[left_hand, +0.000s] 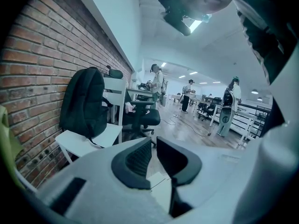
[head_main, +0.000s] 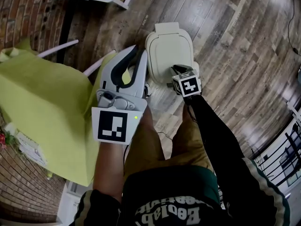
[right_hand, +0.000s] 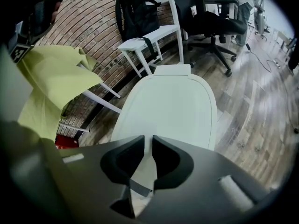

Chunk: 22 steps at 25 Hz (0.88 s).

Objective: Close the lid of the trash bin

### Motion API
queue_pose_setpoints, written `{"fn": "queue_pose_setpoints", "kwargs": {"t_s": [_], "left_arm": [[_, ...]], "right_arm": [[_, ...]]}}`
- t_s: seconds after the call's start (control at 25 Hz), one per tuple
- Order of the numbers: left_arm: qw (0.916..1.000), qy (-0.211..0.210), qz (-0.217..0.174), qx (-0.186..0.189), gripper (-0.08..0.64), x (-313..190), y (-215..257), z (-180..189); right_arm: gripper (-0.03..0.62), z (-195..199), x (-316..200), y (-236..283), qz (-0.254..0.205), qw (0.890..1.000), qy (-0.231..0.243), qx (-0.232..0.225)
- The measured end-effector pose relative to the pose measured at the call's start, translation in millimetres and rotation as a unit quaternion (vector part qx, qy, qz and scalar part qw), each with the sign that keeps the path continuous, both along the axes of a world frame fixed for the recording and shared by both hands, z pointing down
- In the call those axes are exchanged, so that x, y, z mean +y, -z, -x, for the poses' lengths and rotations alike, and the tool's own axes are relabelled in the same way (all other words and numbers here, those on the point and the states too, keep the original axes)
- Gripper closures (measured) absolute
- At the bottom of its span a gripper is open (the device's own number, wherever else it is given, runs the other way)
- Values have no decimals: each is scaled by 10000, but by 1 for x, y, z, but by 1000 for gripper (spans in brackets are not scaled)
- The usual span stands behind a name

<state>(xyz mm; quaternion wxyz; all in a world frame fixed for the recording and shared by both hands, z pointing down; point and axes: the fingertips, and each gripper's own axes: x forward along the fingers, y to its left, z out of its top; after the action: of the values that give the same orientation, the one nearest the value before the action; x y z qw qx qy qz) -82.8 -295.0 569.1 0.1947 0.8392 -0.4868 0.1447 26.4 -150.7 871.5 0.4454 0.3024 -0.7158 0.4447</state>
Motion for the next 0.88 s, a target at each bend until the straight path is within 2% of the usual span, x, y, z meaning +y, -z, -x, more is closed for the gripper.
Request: {"fn": "queue_pose_setpoints", "kwargs": {"t_s": [0.28, 0.36, 0.44, 0.88], "left_arm": [[10000, 58, 48, 25, 515, 3, -4, 4], [10000, 16, 52, 8, 512, 4, -5, 3], [10000, 6, 45, 11, 511, 5, -6, 3], [9999, 50, 73, -51, 511, 15, -9, 2]], "right_arm": [[529, 1, 1, -3, -99, 9999, -39, 38], [511, 1, 2, -5, -204, 9997, 7, 161], [552, 0, 1, -8, -331, 9990, 59, 294], [494, 5, 5, -4, -423, 9990, 23, 104]]}}
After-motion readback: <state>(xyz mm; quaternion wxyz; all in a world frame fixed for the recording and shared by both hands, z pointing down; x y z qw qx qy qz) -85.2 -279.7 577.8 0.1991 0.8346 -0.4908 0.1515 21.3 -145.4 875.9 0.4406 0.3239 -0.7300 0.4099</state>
